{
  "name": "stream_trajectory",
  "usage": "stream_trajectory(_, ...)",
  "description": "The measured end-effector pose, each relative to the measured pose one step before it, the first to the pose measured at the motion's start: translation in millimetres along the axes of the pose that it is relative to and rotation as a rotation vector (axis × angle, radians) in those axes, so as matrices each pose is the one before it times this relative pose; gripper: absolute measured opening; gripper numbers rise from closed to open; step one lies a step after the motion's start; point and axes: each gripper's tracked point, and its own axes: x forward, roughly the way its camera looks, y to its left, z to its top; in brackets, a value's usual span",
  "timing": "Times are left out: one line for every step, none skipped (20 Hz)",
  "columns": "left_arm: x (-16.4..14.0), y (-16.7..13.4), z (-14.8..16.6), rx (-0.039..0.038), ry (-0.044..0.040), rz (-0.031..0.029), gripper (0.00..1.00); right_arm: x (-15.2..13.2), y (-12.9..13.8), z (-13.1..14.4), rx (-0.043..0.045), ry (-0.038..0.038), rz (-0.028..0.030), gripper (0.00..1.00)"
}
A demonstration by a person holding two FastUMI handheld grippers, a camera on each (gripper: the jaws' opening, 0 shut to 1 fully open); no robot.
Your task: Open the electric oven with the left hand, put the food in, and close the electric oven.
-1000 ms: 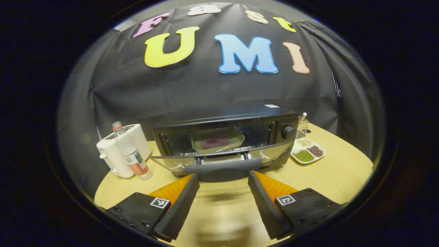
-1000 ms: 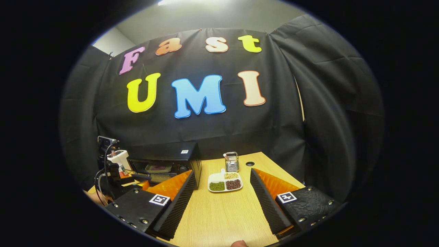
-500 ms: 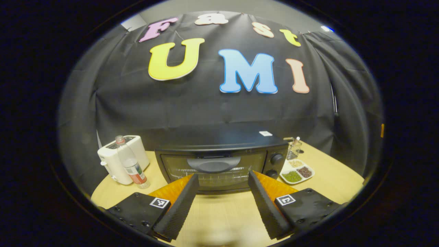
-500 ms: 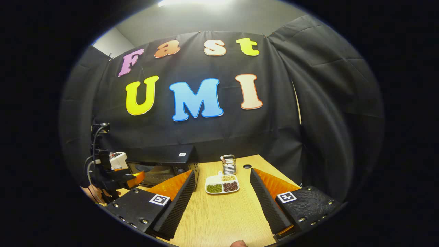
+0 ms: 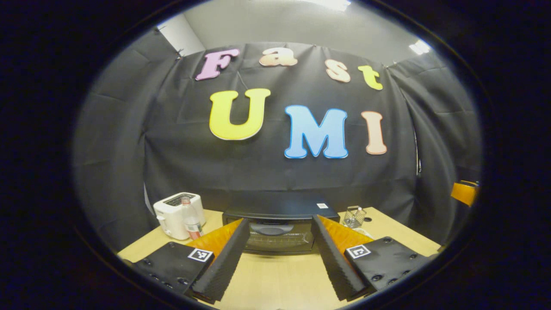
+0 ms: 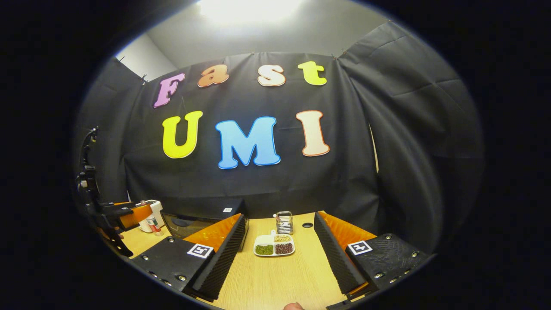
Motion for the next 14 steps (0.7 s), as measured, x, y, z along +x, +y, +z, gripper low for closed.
stream_trajectory(-14.64,3.89,11.38,0.00924,-0.02293,0.02149,1.0,-2.82,-2.51,5.16,-0.00244,-0.01046,0.00953,0.98)
stream_trajectory(-12.98,3.97,10.21,0.01026,-0.02328,0.02189,0.97,-2.55,-2.46,3.95,-0.00372,-0.01207,0.01207,0.98)
stream_trajectory(-11.17,4.96,9.3,0.00467,-0.01846,0.02034,0.98,-1.73,-3.01,6.41,-0.00747,-0.01898,0.00134,0.98)
stream_trajectory(-11.46,2.42,6.41,-0.00175,-0.00852,0.01234,0.99,-1.18,-3.55,4.01,-0.01111,-0.01093,-0.00305,0.98)
stream_trajectory(-9.63,1.94,6.53,-0.00884,-0.00762,0.00374,1.0,-3.47,-2.23,3.05,-0.0087,-0.00647,-0.00571,0.98)
stream_trajectory(-7.64,3.42,6.15,-0.00711,-0.00959,0.00459,1.0,-3.67,1.14,3.34,-0.00295,-0.00933,0.00097,0.98)
stream_trajectory(-6.54,4.99,5.34,-0.00255,-0.00934,0.00624,1.0,-3.78,1.6,3.72,0.0013,-0.00761,-0.00137,0.98)
stream_trajectory(-7.71,5.15,4.28,0.00092,-0.00738,0.00494,1.0,-4.75,1.89,2.06,0.00347,-0.00469,0.00092,0.98)
stream_trajectory(-7.24,4.06,5.38,0.00287,-0.00878,0.0018,1.0,-5.36,3.37,2.57,0.00297,-0.00379,0.00075,0.98)
stream_trajectory(-6.19,3.55,2.35,0.00479,-0.00581,-0.00153,0.9,-4.82,2.64,1.64,0.00154,-0.0037,-0.00148,0.98)
stream_trajectory(-7.99,4.18,4.19,0.00249,-0.00781,-0.00365,1.0,-5.48,4.24,3.34,0.00085,-0.00687,0.00369,0.98)
stream_trajectory(-6.95,3.63,3.73,0.00241,-0.00688,-0.00533,1.0,-5.74,4.28,3.66,-0.00015,-0.00632,-0.00327,0.98)
stream_trajectory(-7.03,3.33,3.8,0.00277,-0.00676,-0.00537,1.0,-6.37,3.12,3.66,-0.00227,-0.00641,-0.00549,0.98)
stream_trajectory(-8.84,5.35,2.99,0.00249,-0.00118,-0.00277,1.0,-7.49,3.5,1.4,0.00001,0.00095,-0.00747,0.98)
